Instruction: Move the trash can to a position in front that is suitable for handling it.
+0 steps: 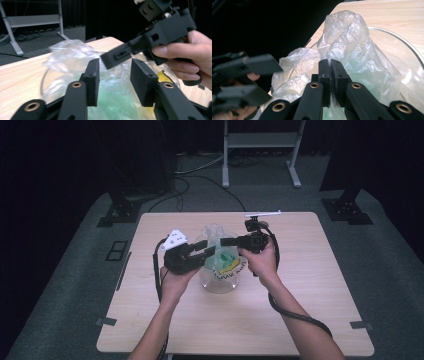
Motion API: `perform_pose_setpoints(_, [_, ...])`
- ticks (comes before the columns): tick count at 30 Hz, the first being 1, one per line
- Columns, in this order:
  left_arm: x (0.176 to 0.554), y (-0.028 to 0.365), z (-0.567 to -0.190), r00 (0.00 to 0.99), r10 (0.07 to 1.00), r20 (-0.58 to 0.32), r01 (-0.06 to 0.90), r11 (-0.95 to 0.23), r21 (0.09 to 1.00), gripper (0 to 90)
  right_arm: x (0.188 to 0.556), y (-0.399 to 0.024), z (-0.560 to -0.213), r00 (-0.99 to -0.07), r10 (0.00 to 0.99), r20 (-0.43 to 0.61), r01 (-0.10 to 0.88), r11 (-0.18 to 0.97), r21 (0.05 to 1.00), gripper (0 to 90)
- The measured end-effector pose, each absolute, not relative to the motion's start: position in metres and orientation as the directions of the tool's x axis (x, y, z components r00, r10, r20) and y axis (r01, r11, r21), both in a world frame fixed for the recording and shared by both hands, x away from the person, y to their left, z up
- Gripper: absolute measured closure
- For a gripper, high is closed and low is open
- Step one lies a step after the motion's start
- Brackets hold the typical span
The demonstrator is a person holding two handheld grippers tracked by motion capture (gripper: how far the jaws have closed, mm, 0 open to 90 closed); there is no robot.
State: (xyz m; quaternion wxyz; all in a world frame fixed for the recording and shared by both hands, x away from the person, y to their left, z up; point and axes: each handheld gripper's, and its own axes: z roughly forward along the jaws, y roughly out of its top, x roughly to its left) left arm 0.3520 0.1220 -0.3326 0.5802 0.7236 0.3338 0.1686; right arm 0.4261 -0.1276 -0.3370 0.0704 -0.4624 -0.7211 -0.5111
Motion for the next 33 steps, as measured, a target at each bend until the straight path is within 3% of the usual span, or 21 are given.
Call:
perform_pose_setpoints(9, [0.351,0.15,-0.335,0.671,0.718,-0.185,0.303,-0.038,0.952,49.5,0.425,-0.14,-0.339,-0.548,0.594,0.589,0.744,0.024,0.668,88.3])
perform_pose_setpoints(33, [0.343,0.185,-0.381,0.594,0.772,-0.226,0.37,-0.013,0.929,48.4,0.426,-0.15,-0.334,-0.534,0.592,0.604,0.74,-0.019,0.673,88.6])
